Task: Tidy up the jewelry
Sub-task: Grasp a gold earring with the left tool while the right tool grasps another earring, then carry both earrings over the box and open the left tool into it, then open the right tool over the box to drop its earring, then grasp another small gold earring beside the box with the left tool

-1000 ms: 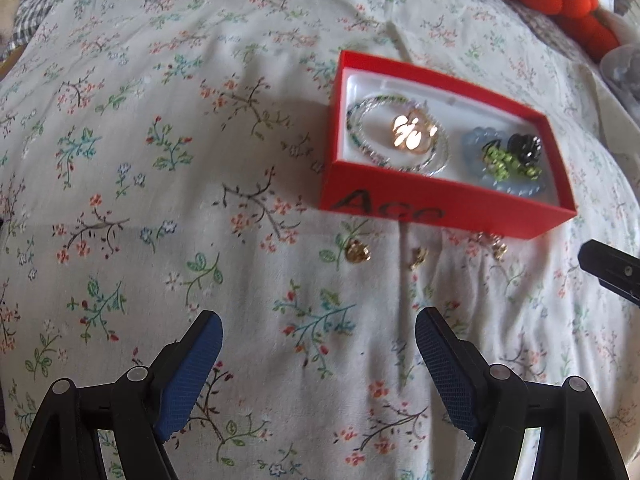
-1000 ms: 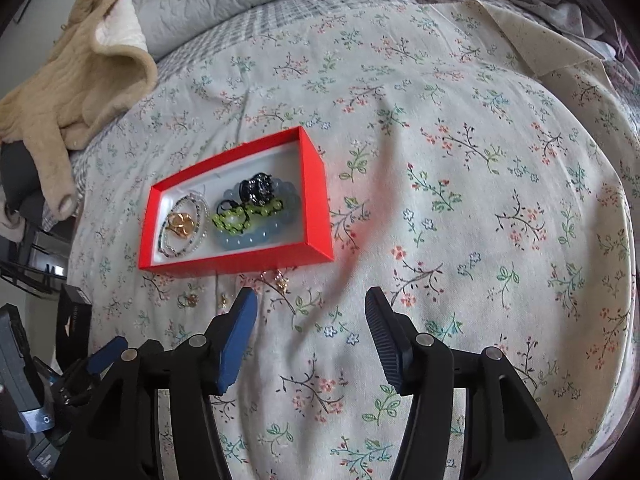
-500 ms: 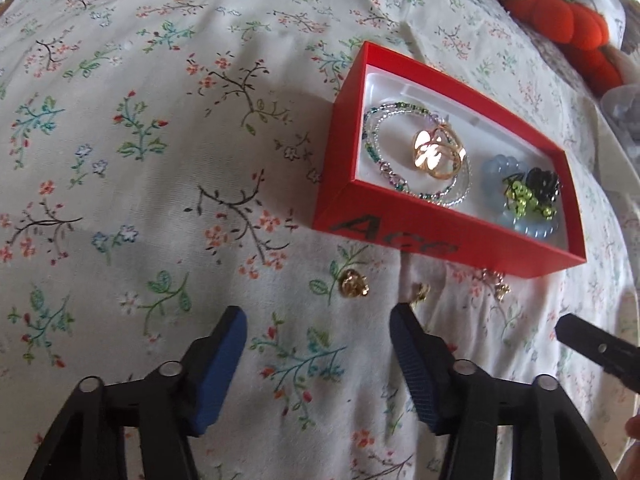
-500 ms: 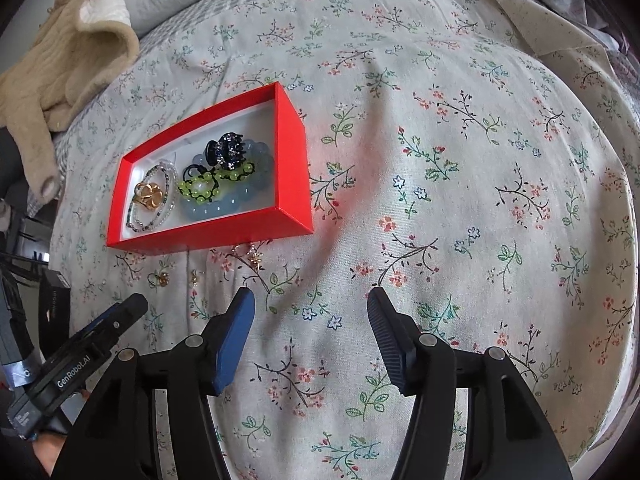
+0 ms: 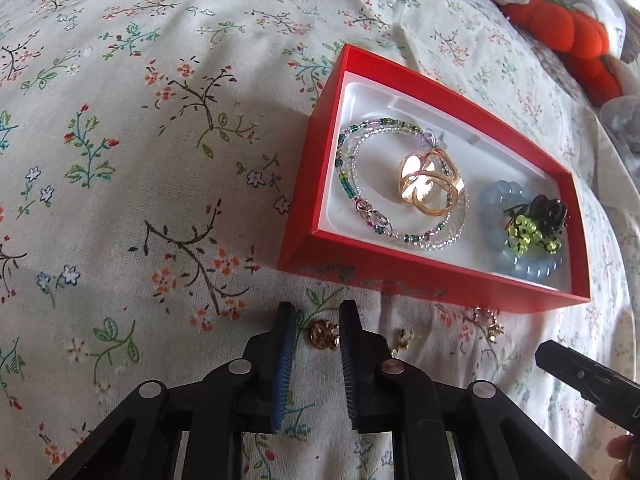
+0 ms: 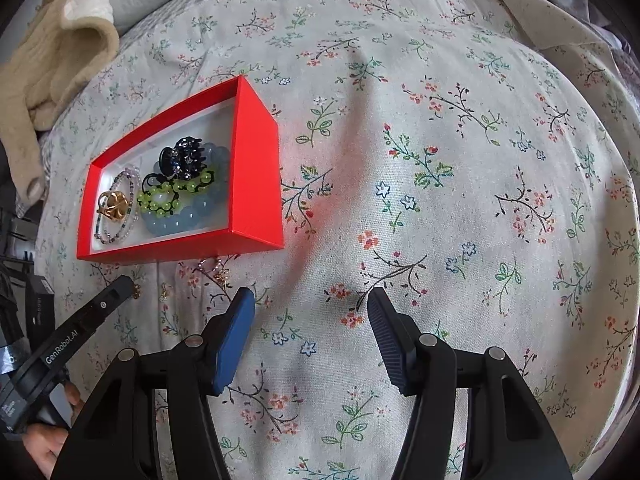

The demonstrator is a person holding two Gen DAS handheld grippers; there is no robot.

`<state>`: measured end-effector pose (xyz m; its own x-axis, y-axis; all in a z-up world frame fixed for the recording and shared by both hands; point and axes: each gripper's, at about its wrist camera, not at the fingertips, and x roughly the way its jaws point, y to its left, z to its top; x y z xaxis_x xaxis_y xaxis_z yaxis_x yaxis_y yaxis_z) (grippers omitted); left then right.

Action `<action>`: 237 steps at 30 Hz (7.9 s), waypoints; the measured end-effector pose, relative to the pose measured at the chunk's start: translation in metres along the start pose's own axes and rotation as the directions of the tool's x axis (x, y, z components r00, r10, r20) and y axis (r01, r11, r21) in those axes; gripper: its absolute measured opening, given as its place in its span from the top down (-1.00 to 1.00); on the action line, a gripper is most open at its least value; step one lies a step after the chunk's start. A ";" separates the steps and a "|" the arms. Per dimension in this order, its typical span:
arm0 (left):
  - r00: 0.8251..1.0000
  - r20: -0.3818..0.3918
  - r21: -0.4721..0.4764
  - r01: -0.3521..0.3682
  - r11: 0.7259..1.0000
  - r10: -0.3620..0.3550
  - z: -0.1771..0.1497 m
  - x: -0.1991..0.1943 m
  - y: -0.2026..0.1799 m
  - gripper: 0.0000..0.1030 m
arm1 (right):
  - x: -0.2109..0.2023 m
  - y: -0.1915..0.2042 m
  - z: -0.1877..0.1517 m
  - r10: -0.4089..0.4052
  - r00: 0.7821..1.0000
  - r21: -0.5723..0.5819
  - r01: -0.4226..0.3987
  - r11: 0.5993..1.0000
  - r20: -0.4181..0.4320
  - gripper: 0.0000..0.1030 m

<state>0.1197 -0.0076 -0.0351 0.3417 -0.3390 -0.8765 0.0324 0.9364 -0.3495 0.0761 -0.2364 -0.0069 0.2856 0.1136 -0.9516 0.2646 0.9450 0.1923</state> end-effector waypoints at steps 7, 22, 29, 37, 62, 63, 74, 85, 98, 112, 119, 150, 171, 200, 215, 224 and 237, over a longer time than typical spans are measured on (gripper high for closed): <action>1.000 -0.011 0.019 -0.018 1.000 0.018 0.002 0.004 -0.004 1.00 | 0.005 0.006 0.003 -0.004 1.000 -0.018 0.004 1.000 -0.010 -0.20; 1.000 0.005 0.046 -0.008 0.999 0.008 -0.002 -0.016 0.006 1.00 | 0.014 0.027 0.007 0.082 0.997 -0.013 -0.082 0.997 -0.009 -0.04; 1.000 0.000 0.047 -0.012 0.999 0.012 -0.004 -0.018 0.012 1.00 | 0.023 0.041 0.010 0.091 0.996 -0.027 -0.091 0.995 -0.012 0.56; 1.000 -0.001 0.034 -0.003 0.999 0.004 -0.006 -0.021 0.019 1.00 | 0.028 0.048 0.011 0.081 0.997 -0.037 -0.081 0.996 -0.007 0.85; 1.000 -0.003 0.010 -0.003 1.000 0.003 -0.004 -0.021 0.015 1.00 | 0.021 0.034 0.010 0.094 0.995 -0.024 -0.095 0.995 -0.044 0.59; 1.000 -0.004 0.010 -0.003 1.000 0.003 -0.004 -0.021 0.015 1.00 | 0.023 0.036 0.010 0.081 0.996 -0.033 -0.082 0.996 -0.044 0.59; 1.000 -0.016 0.021 -0.008 1.000 0.008 -0.004 -0.014 0.011 1.00 | 0.033 0.056 0.015 0.016 1.000 -0.114 -0.017 0.993 -0.016 0.59; 1.000 -0.013 0.027 -0.008 1.000 0.009 -0.005 -0.015 0.006 1.00 | 0.026 0.047 0.015 0.049 0.999 -0.102 -0.050 0.994 -0.016 0.87; 0.999 0.035 -0.010 0.040 0.999 -0.040 -0.005 -0.036 0.003 1.00 | -0.007 0.021 0.008 0.127 0.992 -0.054 -0.126 0.991 0.015 0.87; 0.984 0.134 -0.025 0.119 0.993 -0.115 -0.003 -0.065 -0.012 1.00 | -0.036 0.030 -0.001 0.195 0.978 -0.069 -0.190 0.979 0.075 0.87; 0.961 0.236 0.005 0.150 0.989 -0.147 0.006 -0.070 -0.012 1.00 | -0.048 0.034 -0.001 0.225 0.966 -0.084 -0.215 0.973 0.129 0.86; 0.976 0.200 0.011 -0.090 0.996 0.086 0.001 -0.066 0.002 0.07 | -0.038 0.046 0.015 0.219 0.964 -0.067 -0.212 0.975 0.148 0.86; 0.983 0.086 0.092 -0.170 0.981 0.162 -0.011 -0.049 0.025 -0.12 | -0.011 0.090 0.024 0.221 0.966 -0.126 -0.205 0.971 0.131 0.86; 0.988 0.046 0.100 -0.154 0.983 0.150 -0.021 -0.040 0.009 -0.12 | -0.033 0.052 -0.004 0.162 0.982 -0.116 -0.151 0.982 0.097 0.10; 0.999 -0.038 0.061 0.022 0.998 -0.020 -0.023 -0.012 -0.009 0.27 | -0.007 0.012 -0.004 0.076 0.997 -0.043 -0.076 0.996 0.004 0.06; 0.998 -0.043 0.121 0.056 0.991 -0.051 -0.012 0.010 -0.036 0.53 | 0.006 0.009 0.004 0.066 0.998 -0.043 -0.067 0.997 -0.019 0.06; 0.997 -0.019 0.216 -0.068 0.974 0.074 -0.008 0.027 -0.065 0.93 | 0.010 0.007 0.007 0.076 0.996 -0.029 -0.077 0.997 -0.036 0.06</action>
<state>0.1197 -0.0786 -0.0386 0.3252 -0.2705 -0.9061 0.2108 0.9548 -0.2094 0.0873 -0.2310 -0.0138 0.2715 0.1962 -0.9422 0.2150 0.9419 0.2580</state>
